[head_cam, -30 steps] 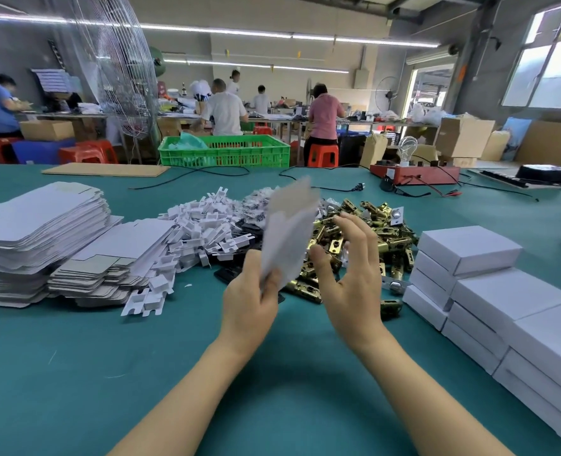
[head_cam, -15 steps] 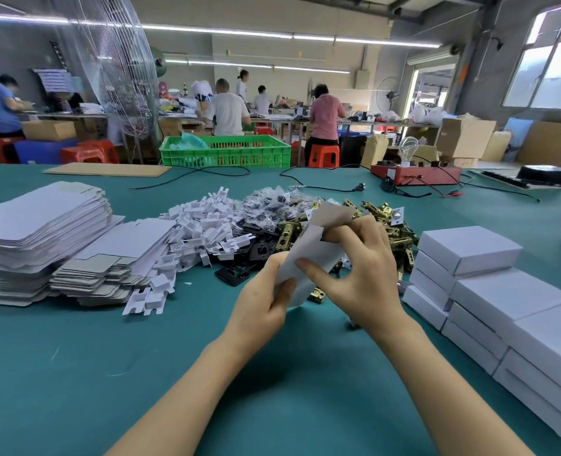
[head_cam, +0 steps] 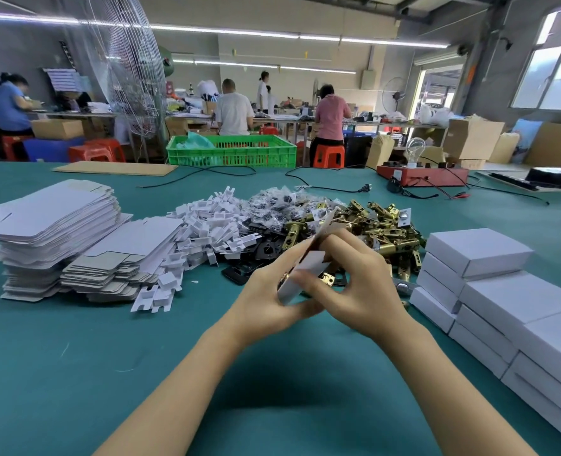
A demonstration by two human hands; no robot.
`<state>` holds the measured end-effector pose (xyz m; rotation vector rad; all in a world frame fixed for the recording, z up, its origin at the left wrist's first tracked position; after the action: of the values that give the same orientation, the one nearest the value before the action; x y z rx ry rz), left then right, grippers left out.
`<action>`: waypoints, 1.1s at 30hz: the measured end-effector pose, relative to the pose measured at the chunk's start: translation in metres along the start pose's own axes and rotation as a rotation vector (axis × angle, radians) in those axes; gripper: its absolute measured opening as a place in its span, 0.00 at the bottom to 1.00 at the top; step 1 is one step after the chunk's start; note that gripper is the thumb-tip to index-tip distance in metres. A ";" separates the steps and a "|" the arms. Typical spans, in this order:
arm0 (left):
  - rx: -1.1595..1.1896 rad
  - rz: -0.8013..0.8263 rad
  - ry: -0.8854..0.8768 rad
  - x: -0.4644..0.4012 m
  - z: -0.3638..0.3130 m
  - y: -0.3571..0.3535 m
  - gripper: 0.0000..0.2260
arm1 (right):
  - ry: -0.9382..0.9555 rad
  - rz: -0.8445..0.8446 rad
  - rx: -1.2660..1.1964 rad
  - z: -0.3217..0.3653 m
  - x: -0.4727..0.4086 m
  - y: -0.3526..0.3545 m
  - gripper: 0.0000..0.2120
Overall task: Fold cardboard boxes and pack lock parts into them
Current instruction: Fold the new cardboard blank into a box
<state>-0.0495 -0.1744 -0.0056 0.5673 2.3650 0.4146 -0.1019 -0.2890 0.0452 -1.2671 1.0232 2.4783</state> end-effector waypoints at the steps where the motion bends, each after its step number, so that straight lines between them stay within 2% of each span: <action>1: 0.041 0.062 0.018 -0.001 -0.001 -0.001 0.33 | 0.007 0.001 -0.033 0.003 0.000 0.000 0.20; 4: 0.224 0.174 0.104 -0.002 -0.007 -0.003 0.35 | 0.023 -0.011 -0.139 0.010 -0.002 0.003 0.20; 6: 0.241 0.193 0.137 -0.002 -0.007 -0.004 0.36 | 0.030 -0.026 -0.158 0.011 -0.002 0.005 0.21; 11: 0.175 0.050 0.159 -0.004 -0.004 -0.004 0.29 | 0.015 -0.076 -0.141 0.011 0.000 0.006 0.26; 15: 0.224 -0.055 0.169 -0.004 -0.001 0.001 0.26 | 0.020 -0.212 -0.120 0.014 0.002 0.005 0.24; 17: 0.275 -0.059 0.181 -0.004 -0.001 0.002 0.25 | -0.091 -0.235 -0.189 0.007 0.004 0.003 0.31; 19: 0.314 -0.028 0.200 -0.005 -0.001 0.002 0.24 | -0.294 -0.132 -0.371 -0.003 0.005 -0.004 0.34; 21: 0.334 0.039 0.201 -0.005 -0.003 0.000 0.23 | -0.413 0.034 -0.629 -0.010 0.007 -0.015 0.26; 23: 0.344 0.095 0.202 -0.005 -0.005 -0.002 0.27 | -0.445 0.079 -0.747 -0.014 0.008 -0.017 0.21; 25: 0.349 0.111 0.215 -0.005 -0.005 -0.004 0.39 | -0.437 0.024 -0.770 -0.016 0.007 -0.017 0.21; 27: 0.365 0.096 0.224 -0.006 -0.005 -0.004 0.45 | -0.447 -0.054 -0.817 -0.020 0.007 -0.017 0.22; 29: 0.320 0.054 0.199 -0.005 -0.004 -0.003 0.42 | -0.476 -0.180 -0.861 -0.028 0.008 -0.013 0.22; 31: 0.108 -0.068 0.150 -0.004 -0.003 0.001 0.38 | -0.500 -0.329 -0.832 -0.035 0.009 -0.003 0.24; 33: -0.114 -0.208 0.069 -0.001 -0.008 0.003 0.39 | -0.519 -0.451 -0.769 -0.040 0.011 0.004 0.27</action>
<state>-0.0535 -0.1732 0.0025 0.2551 2.4176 0.4762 -0.0848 -0.3194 0.0230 -0.7611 -0.3402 2.6416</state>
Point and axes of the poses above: each hand's wrist, its own x-axis away from the middle knuckle, its own y-axis out of the back of the hand, z = x × y, the point moved 6 cm from there along -x, towards the middle knuckle, and after that the axes turned 4 degrees about -x, right-handed, at the moved point
